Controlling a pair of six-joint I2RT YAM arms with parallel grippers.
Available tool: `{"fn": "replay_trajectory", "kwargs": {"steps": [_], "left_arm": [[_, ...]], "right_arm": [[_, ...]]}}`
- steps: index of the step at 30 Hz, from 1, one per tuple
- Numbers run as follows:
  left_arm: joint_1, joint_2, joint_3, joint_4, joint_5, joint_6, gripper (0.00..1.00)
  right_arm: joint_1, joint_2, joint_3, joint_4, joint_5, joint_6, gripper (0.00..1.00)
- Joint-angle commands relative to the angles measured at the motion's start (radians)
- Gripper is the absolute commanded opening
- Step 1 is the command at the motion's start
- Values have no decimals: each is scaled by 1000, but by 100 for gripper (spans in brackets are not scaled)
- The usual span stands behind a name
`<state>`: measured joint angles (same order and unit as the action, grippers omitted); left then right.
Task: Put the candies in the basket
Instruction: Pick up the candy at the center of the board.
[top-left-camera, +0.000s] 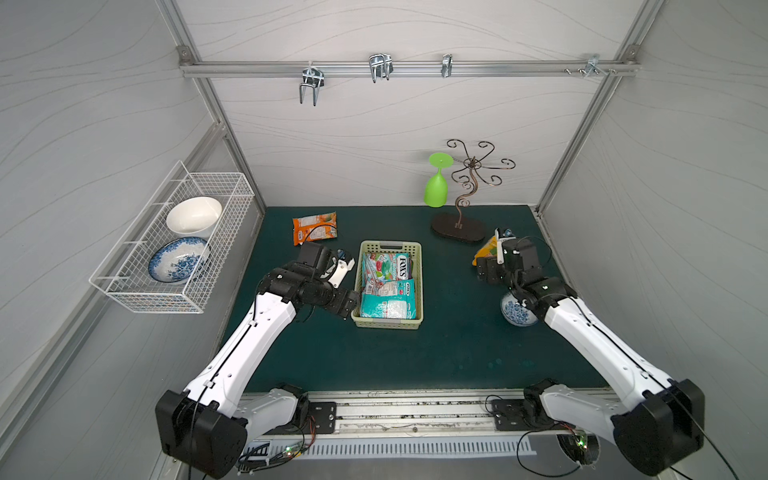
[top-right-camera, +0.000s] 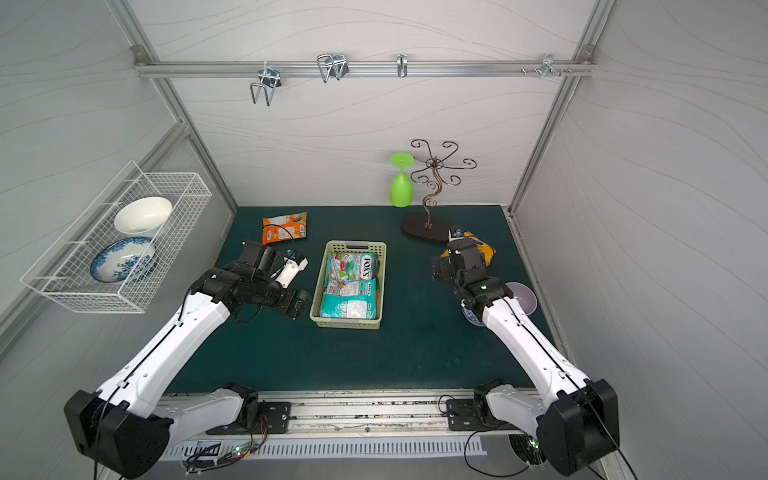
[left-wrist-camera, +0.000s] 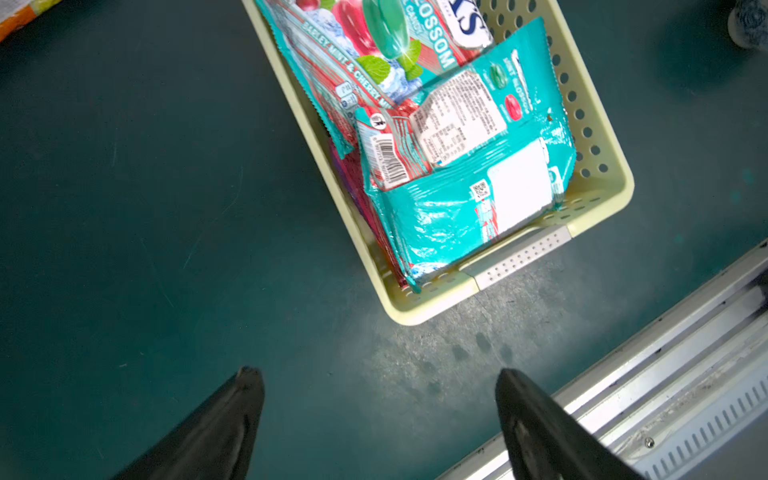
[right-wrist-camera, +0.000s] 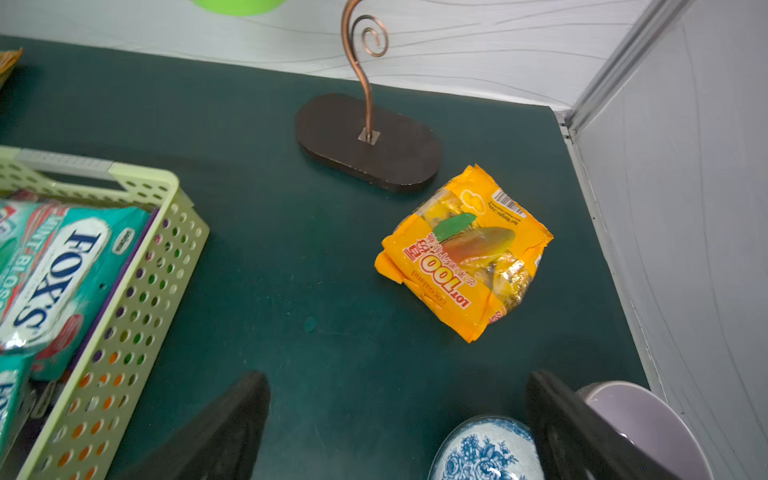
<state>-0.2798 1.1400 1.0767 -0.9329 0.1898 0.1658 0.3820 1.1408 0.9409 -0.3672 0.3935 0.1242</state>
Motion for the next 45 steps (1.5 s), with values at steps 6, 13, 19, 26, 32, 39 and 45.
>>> {"fn": "replay_trajectory", "kwargs": {"steps": [6,13,19,26,32,39,45], "left_arm": [[103,-69,-26,92,38,-18,98],[128,-94,-24,106,18,-29,98],[134,-104,-22,106,20,-27,98],[133,-108,-25,108,25,-25,98],[135,-110,-34,115,27,-20,98],[137,-103,-38,118,31,-15,98],[140,-100,-46,123,37,-12,98]], "right_arm": [[-93,184,180,-203,-23,224,99],[-100,329,285,-227,11,307,98],[-101,434,321,-168,41,337,94],[-97,549,326,-57,101,362,91],[-99,680,403,-38,119,358,90],[-100,812,514,-52,145,341,86],[-115,909,584,-64,136,345,83]]}}
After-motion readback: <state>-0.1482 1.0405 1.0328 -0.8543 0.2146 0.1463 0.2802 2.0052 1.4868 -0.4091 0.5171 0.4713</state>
